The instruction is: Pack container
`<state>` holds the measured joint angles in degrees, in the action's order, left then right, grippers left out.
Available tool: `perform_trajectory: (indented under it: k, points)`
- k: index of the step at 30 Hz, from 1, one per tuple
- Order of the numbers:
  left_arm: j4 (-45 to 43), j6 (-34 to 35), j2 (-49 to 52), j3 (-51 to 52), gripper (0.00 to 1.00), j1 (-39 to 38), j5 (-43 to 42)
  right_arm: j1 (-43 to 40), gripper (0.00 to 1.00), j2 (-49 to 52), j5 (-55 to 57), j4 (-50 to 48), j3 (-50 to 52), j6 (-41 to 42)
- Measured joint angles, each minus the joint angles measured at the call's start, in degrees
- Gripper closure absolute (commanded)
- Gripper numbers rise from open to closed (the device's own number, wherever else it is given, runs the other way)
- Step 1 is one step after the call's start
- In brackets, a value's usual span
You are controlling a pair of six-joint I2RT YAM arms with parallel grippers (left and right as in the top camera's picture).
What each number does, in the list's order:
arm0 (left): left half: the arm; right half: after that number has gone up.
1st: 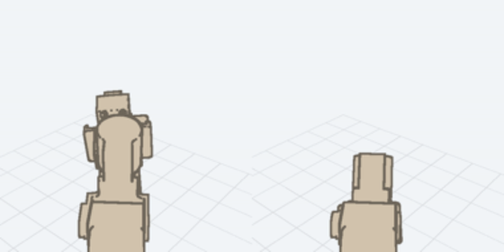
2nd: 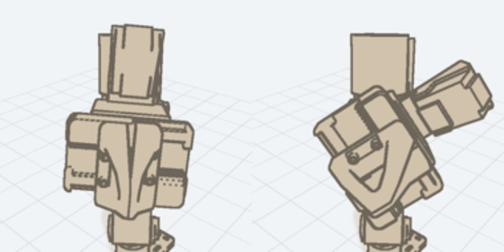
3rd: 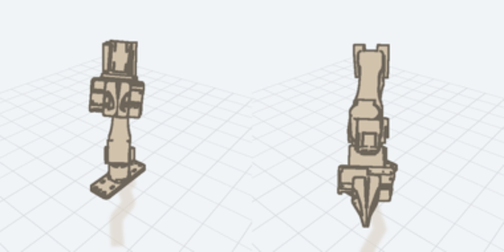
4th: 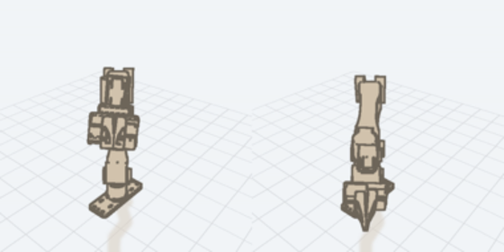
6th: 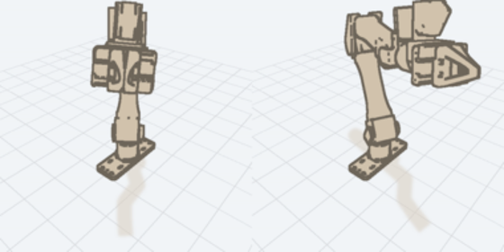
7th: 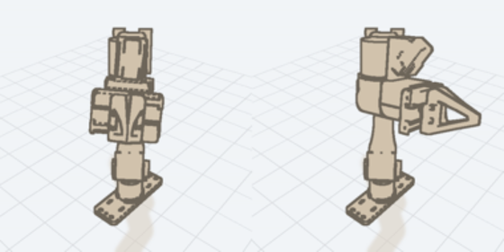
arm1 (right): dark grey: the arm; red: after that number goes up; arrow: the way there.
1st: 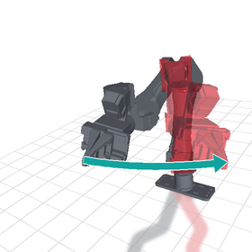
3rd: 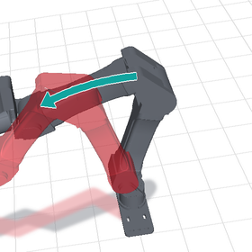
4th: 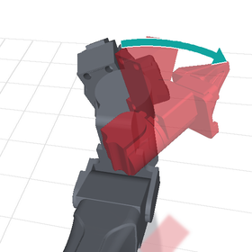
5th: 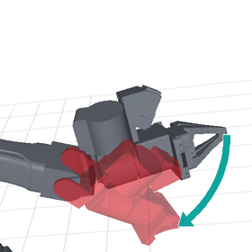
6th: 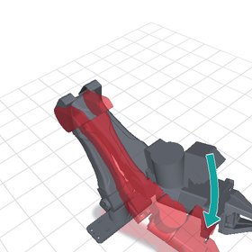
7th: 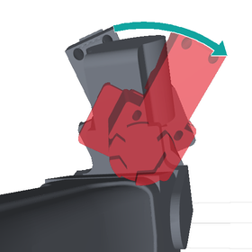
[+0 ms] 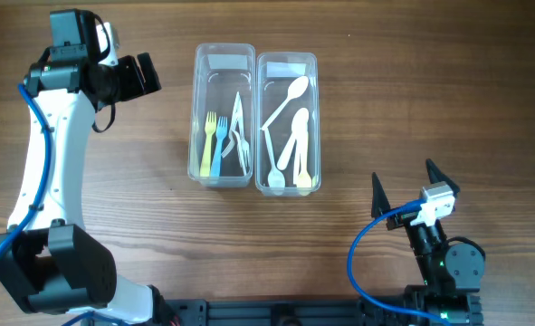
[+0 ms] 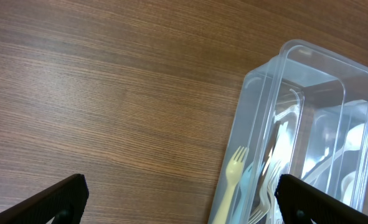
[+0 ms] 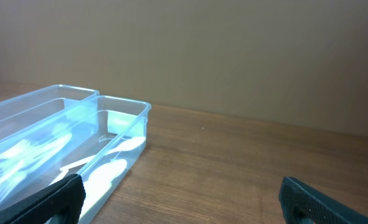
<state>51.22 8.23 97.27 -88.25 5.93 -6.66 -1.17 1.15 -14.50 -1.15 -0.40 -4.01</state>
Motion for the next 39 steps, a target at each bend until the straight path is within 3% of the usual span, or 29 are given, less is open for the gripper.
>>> perform_trajectory:
  k: [23,27,34,39]
  points:
    - [0.04,0.0,-1.11,0.0,0.0,-0.02,0.02,0.0,0.0,0.0,0.02,0.0,0.0,-0.2]
    - [0.15,0.0,-11.78,0.02,0.0,-0.31,0.11,0.0,0.0,0.0,0.02,0.02,0.0,-0.2]
    - [-0.24,0.0,-42.53,-0.5,0.0,-5.6,0.17,0.0,0.0,0.0,0.2,0.02,0.0,-0.2]
    - [1.29,0.0,-56.46,-0.9,0.0,-7.72,0.24,0.0,0.0,-0.02,0.2,0.02,0.0,-0.2]
